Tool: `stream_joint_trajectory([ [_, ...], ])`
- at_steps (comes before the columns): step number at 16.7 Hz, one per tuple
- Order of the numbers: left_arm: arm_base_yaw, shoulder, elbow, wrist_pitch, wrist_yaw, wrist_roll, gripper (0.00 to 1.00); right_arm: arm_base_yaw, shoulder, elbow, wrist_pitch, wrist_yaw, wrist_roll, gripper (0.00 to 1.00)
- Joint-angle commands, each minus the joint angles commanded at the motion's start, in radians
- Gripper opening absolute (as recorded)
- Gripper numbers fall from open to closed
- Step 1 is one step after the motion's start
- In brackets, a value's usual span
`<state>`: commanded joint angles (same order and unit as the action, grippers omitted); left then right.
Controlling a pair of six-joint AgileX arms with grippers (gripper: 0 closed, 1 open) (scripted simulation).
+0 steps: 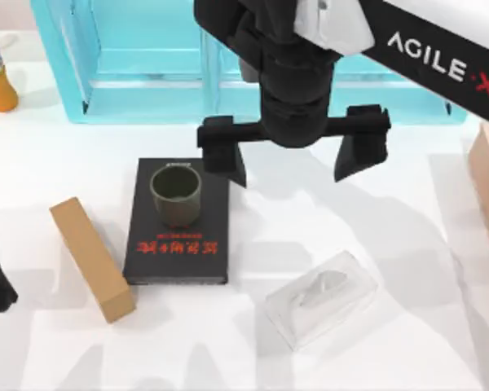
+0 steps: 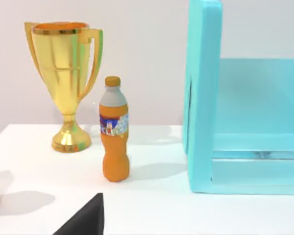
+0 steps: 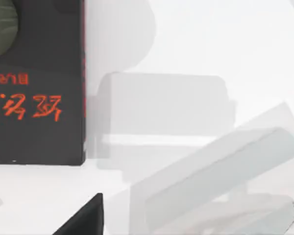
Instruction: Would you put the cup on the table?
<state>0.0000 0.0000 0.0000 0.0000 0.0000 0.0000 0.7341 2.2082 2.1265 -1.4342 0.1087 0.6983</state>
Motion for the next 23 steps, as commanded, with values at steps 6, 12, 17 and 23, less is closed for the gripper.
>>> stream_joint_trajectory([
  [6, 0.000, 0.000, 0.000, 0.000, 0.000, 0.000, 1.00, 0.099, 0.325, 0.554, -0.148, 0.081, 0.125, 1.00],
  [12, 0.000, 0.000, 0.000, 0.000, 0.000, 0.000, 1.00, 0.136, 0.443, 0.776, -0.191, 0.125, 0.175, 1.00],
  [17, 0.000, 0.000, 0.000, 0.000, 0.000, 0.000, 1.00, 0.130, 0.440, 0.774, -0.190, 0.124, 0.175, 1.00],
  [23, 0.000, 0.000, 0.000, 0.000, 0.000, 0.000, 1.00, 0.117, 0.421, 0.604, -0.037, 0.122, 0.157, 1.00],
])
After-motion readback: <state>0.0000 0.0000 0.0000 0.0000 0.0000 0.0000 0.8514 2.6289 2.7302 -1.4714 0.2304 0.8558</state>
